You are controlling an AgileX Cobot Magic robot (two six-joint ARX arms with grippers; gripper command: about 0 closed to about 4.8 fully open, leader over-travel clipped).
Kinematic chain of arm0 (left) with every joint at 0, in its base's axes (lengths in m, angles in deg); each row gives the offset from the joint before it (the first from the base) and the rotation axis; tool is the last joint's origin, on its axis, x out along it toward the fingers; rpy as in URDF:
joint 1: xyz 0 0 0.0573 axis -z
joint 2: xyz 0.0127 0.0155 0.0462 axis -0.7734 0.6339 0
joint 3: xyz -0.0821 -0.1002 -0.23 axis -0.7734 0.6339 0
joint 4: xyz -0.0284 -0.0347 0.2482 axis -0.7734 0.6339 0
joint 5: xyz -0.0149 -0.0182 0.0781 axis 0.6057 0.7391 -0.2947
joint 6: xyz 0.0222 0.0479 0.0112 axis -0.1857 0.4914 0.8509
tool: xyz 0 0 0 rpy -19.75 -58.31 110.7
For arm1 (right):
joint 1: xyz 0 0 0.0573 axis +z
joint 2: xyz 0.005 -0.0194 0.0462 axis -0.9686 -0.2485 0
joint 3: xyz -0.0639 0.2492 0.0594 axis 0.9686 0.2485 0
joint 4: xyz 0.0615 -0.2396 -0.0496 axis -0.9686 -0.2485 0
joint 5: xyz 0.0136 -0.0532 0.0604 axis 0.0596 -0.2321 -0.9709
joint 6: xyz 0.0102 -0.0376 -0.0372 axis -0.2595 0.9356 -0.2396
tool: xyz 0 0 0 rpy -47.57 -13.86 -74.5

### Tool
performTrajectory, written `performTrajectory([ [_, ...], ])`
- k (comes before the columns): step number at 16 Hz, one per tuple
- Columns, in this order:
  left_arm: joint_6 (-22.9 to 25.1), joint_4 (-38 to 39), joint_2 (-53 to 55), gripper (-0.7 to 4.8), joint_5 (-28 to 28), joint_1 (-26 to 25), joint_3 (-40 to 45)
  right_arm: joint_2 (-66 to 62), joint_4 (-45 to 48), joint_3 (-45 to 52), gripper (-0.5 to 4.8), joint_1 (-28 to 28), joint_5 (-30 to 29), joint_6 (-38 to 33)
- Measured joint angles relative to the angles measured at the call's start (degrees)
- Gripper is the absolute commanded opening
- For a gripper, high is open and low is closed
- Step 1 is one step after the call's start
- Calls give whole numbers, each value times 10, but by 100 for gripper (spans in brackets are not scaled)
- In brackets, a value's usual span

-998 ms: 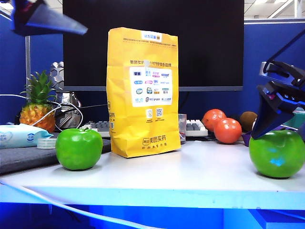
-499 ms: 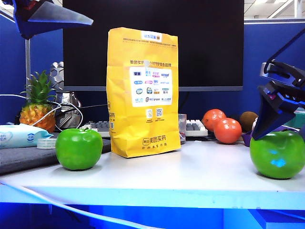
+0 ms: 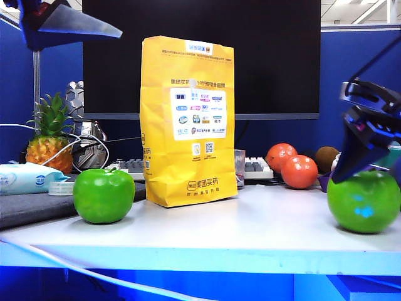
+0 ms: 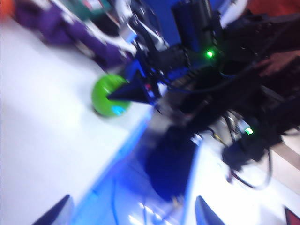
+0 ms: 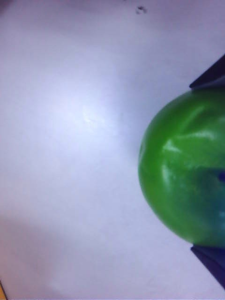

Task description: Pick up the green apple and throw it into the yellow paper bag.

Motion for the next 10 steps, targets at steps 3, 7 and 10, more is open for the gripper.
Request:
performTrajectory([
  [3, -32, -79, 0, 342, -40, 0, 0, -1, -4, -96, 106, 3, -29, -5],
  [7, -38, -126, -1, 343, -194, 0, -24, 0, -4, -235, 106, 48, -58, -14],
  [10, -1, -132, -4, 343, -329, 0, -51, -2, -1, -316, 107, 91, -96, -15],
])
